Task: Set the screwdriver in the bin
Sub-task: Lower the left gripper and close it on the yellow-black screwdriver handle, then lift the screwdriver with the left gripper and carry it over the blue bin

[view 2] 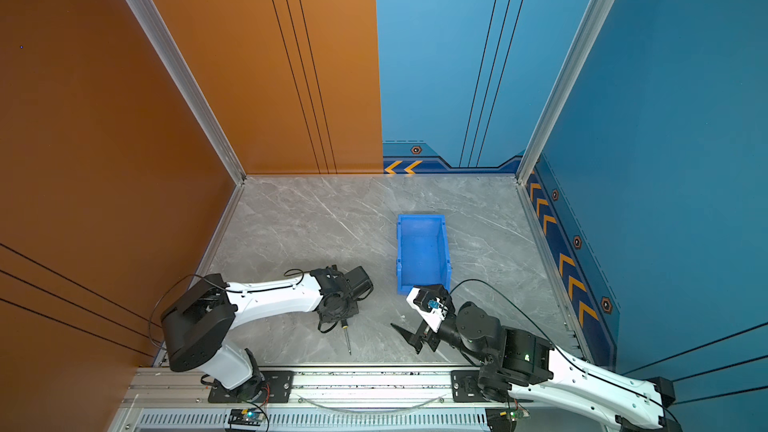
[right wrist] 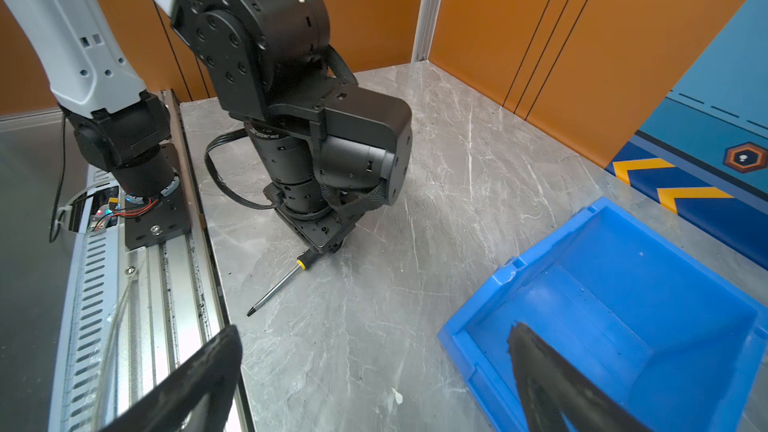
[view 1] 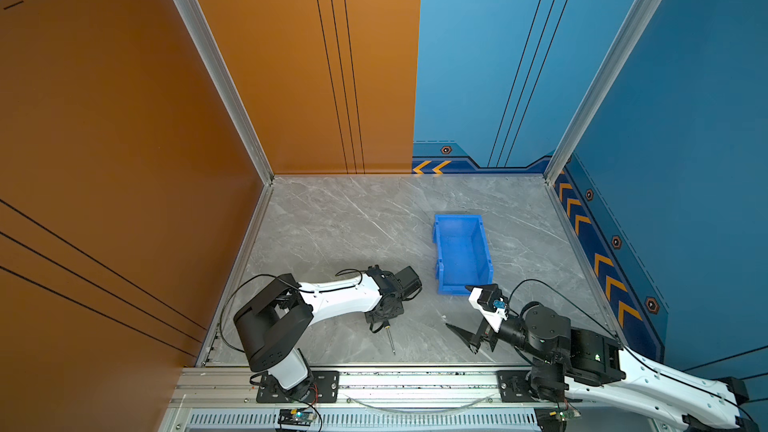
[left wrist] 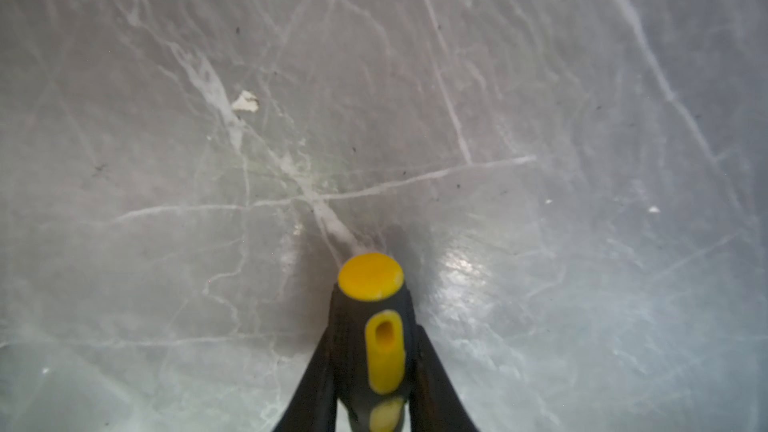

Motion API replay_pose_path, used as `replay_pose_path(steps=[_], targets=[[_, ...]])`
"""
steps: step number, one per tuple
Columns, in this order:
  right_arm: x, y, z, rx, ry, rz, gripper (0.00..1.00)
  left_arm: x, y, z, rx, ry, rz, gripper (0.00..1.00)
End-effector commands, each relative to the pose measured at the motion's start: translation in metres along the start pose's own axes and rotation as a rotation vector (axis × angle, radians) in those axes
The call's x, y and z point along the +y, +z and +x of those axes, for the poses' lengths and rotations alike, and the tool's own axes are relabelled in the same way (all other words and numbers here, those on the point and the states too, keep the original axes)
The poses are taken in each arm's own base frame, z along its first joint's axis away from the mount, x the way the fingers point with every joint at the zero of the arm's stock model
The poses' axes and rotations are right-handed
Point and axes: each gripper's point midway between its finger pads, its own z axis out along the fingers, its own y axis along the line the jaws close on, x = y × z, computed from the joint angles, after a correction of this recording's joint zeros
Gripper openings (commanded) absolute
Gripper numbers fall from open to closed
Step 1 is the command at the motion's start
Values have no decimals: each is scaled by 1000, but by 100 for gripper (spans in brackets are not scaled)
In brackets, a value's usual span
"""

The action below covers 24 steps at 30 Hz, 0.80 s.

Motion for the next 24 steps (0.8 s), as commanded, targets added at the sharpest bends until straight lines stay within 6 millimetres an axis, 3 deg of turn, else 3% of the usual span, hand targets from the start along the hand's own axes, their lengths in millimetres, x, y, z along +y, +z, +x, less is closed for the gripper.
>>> replay_pose_path(steps=[1, 7, 13, 17, 24], targets=[[-16, -11, -6, 4, 56, 66, 100, -23, -34, -22, -95, 30, 81, 3], [-38, -35, -17, -80, 144, 149, 100, -72, -85, -59, -196, 116, 187, 1], [-62, -58, -19, -87, 132, 265, 100, -141, -126, -89, -262, 250, 309, 1], [-71, -69, -18, -72, 122, 312, 100, -185, -136, -103, -272, 304, 372, 2], [-74, -74, -18, -64, 106, 325, 100, -244, -125, -117, -271, 343, 431, 3]])
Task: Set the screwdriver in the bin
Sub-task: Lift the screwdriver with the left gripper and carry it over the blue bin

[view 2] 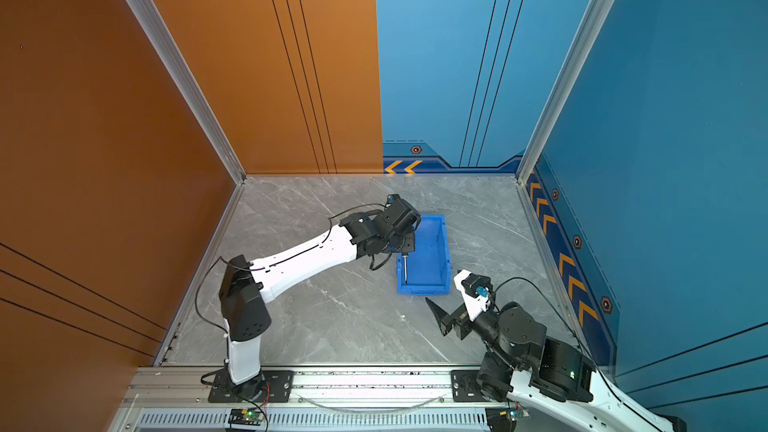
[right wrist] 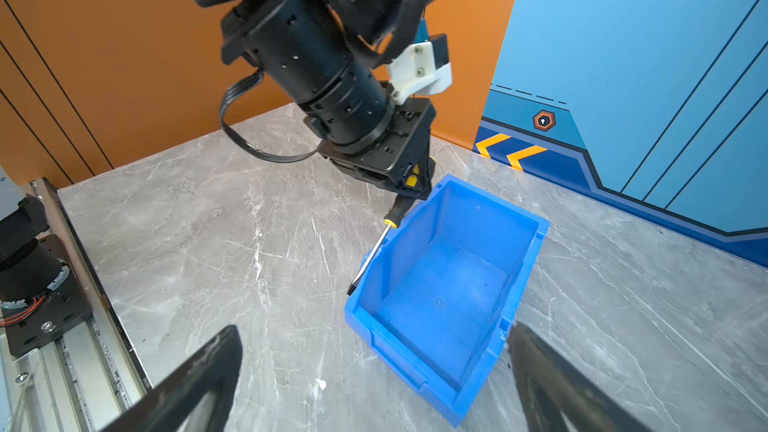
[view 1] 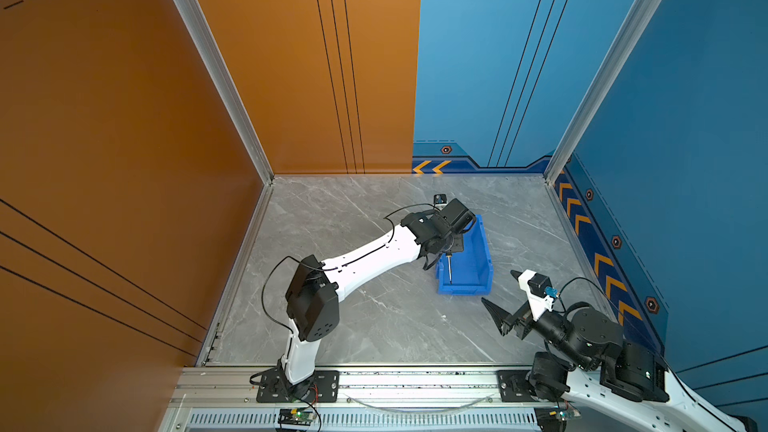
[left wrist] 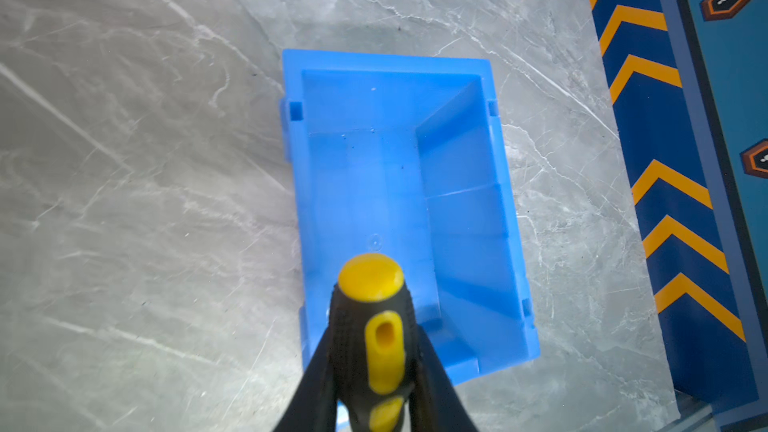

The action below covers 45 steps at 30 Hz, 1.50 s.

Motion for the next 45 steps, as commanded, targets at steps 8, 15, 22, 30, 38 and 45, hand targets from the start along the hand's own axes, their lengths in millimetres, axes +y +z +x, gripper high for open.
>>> replay_pose_path(steps=[8, 15, 22, 30, 38, 45], targets=[[-29, 5, 9, 98, -50, 178, 100, -27, 61, -4, 45, 9, 22, 3], [-44, 19, 21, 193, -32, 282, 100, -12, 92, 6, 76, -16, -43, 3], [-55, 22, 38, 232, 49, 325, 100, 2, 119, 24, 105, -31, -101, 3], [-57, 23, 41, 245, 55, 332, 100, 19, 140, 23, 111, -35, -137, 4], [-60, 22, 41, 241, 57, 345, 100, 19, 151, 22, 105, -20, -141, 8], [-62, 21, 42, 236, 52, 361, 100, 23, 151, 28, 111, -14, -161, 14]])
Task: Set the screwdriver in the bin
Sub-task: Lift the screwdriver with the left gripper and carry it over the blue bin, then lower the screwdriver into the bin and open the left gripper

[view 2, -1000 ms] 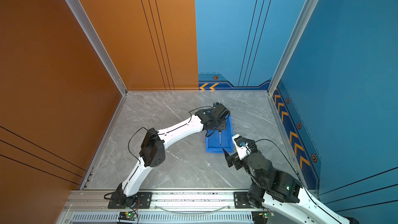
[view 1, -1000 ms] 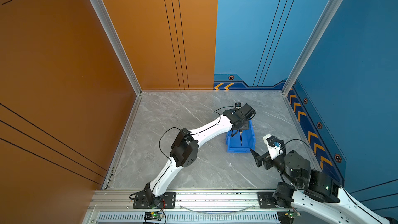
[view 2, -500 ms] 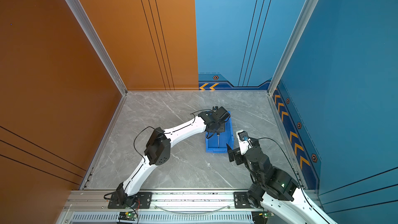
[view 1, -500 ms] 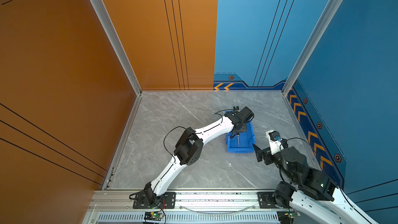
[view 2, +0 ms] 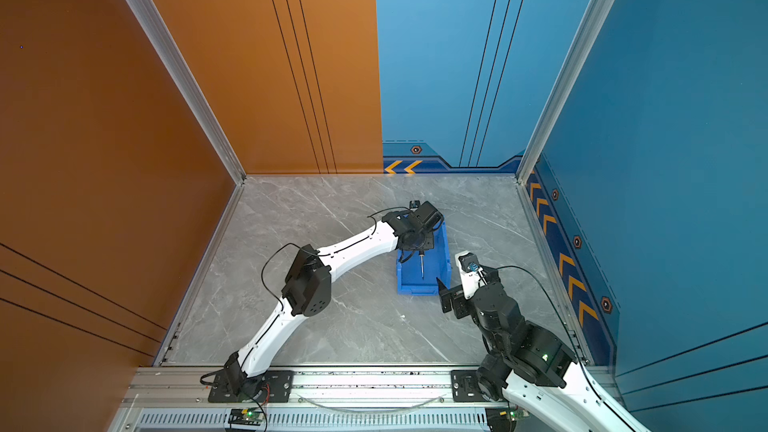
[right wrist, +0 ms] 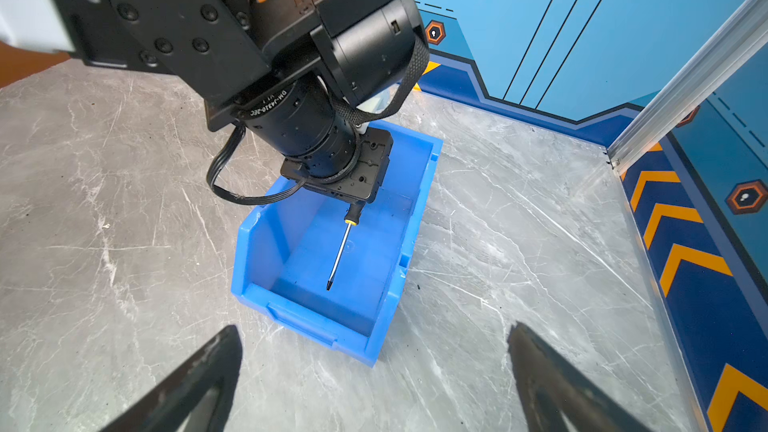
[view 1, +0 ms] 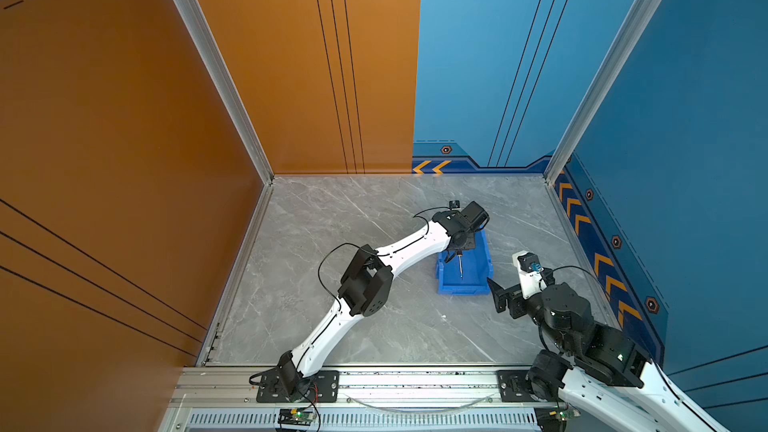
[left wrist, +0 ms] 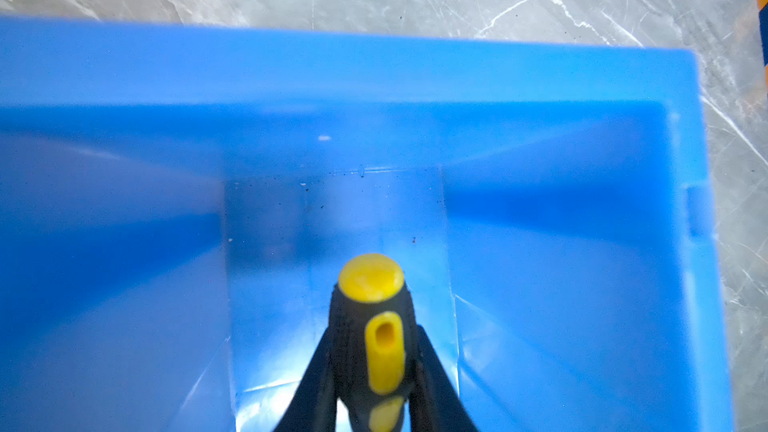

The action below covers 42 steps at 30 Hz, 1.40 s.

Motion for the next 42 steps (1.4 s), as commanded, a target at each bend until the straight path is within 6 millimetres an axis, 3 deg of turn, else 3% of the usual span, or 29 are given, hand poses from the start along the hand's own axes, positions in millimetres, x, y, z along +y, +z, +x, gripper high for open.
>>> replay_pose_path(steps=[1, 15, 24, 33, 42], targets=[[-5, 1, 9, 20, 6, 24, 100, 19, 25, 16, 32, 23, -70, 16], [-9, -3, 7, -5, 10, 35, 100, 15, 16, 9, 2, 22, -67, 35], [-11, -6, 5, -22, 17, 41, 100, 9, 0, -3, -32, 28, -51, 38], [-16, -7, 4, -33, 24, 66, 100, -8, -37, -27, -101, 51, 4, 46], [-19, -12, 1, -59, 43, 66, 100, -29, -93, -40, -197, 108, 49, 54]])
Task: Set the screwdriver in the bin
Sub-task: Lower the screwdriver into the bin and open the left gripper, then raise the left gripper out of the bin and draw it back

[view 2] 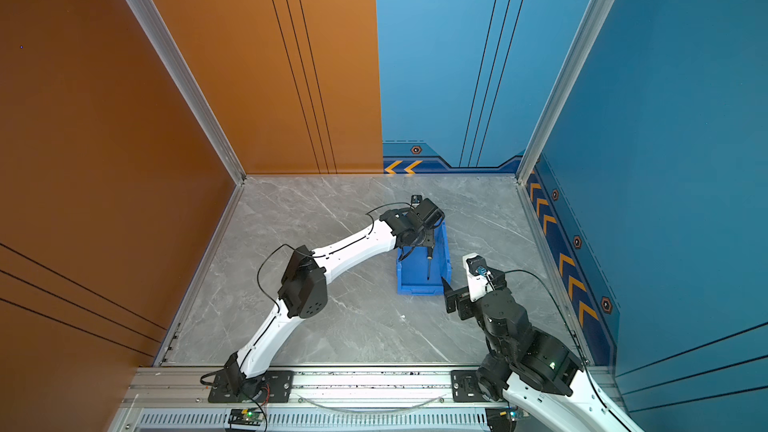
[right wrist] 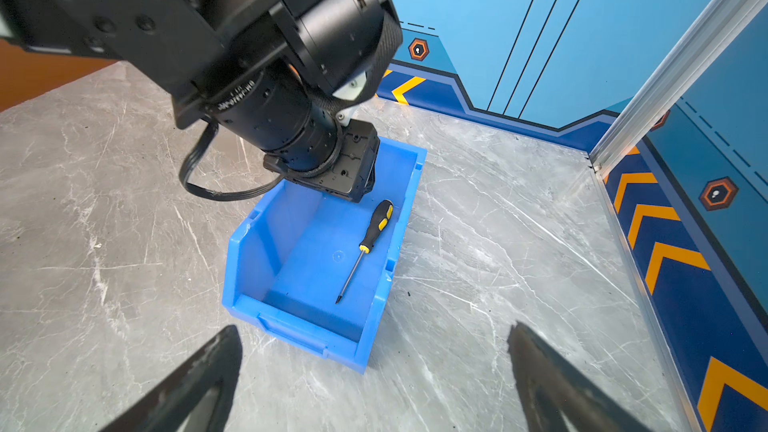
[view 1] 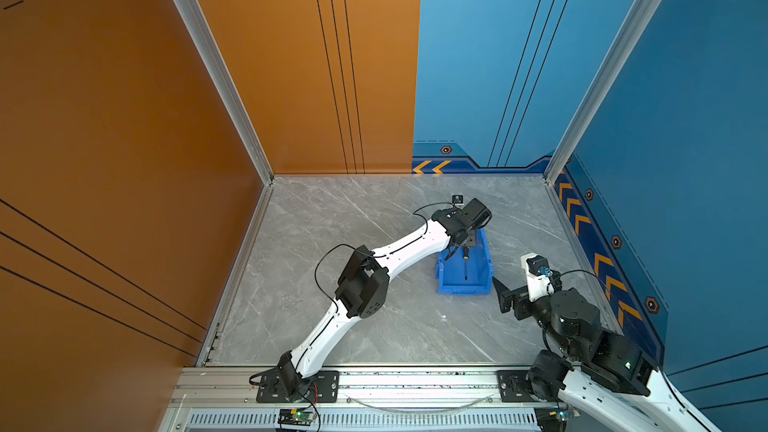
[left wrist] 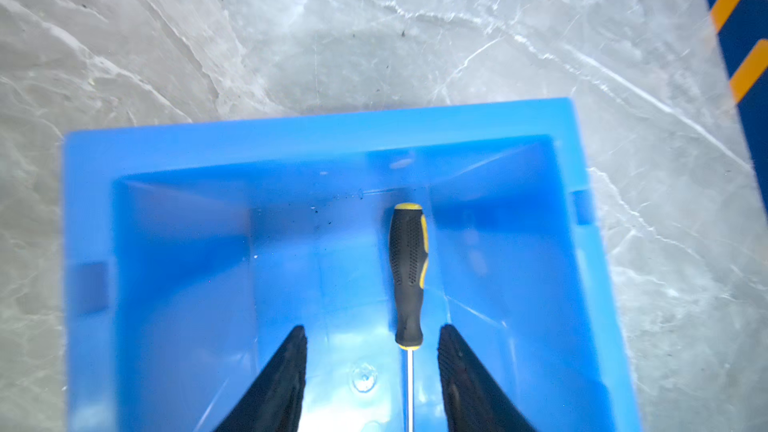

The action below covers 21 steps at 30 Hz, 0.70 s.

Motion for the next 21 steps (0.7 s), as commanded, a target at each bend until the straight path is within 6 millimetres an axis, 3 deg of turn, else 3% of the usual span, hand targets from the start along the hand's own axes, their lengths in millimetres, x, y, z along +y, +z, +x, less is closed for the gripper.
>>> replay_pose_path(steps=[1, 5, 10, 19, 21], targets=[[-9, -3, 3, -8, 19, 37, 100, -13, -54, -28, -103, 25, 31, 54], [-12, -8, 0, -25, 33, 37, 100, -1, -76, -27, -133, 33, -8, 55], [-15, -10, 0, -33, 31, 55, 100, 30, -100, -18, -151, 43, -80, 61], [-20, -8, 1, -24, 37, 90, 100, 111, -153, -6, -209, 91, -229, 84], [-20, -6, 3, -8, 31, 100, 100, 132, -163, -5, -216, 89, -253, 85]])
